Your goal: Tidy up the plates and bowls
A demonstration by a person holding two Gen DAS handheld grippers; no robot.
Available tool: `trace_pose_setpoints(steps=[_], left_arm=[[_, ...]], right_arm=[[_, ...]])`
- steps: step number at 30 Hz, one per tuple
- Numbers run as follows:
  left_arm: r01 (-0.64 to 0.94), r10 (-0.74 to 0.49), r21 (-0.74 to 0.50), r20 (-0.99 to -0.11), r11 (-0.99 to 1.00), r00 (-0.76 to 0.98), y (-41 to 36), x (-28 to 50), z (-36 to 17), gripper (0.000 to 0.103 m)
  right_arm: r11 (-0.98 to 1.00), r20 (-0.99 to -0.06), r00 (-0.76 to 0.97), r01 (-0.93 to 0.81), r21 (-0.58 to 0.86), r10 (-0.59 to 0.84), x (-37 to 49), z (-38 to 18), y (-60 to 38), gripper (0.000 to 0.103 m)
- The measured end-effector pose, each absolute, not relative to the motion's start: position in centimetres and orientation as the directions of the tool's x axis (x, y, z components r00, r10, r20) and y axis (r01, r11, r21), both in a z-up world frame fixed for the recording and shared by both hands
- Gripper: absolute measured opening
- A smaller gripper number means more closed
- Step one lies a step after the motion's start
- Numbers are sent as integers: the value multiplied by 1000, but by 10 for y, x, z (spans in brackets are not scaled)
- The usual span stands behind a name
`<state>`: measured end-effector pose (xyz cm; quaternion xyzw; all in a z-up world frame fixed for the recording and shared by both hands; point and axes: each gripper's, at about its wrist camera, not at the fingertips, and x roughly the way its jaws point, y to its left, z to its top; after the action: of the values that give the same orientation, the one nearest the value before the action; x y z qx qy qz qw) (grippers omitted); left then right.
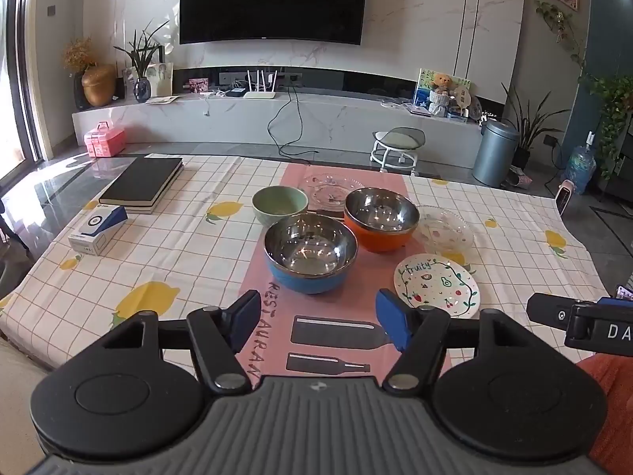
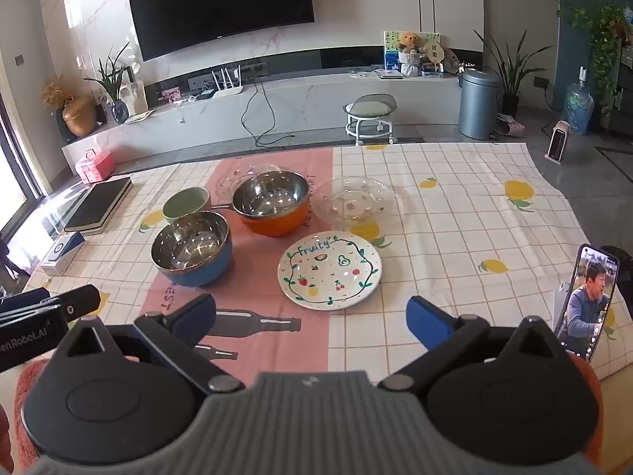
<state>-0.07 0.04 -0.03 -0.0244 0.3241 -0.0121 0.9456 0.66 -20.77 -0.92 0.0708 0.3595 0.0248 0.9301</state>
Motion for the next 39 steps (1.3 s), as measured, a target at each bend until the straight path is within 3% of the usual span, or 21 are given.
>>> trace_pose_setpoints(steps=[39], left_arm=[[-8, -28, -52, -643, 999, 765, -1, -3, -4, 75]], right_arm=[[989, -678, 727, -11, 150, 111, 7, -19, -202, 100]])
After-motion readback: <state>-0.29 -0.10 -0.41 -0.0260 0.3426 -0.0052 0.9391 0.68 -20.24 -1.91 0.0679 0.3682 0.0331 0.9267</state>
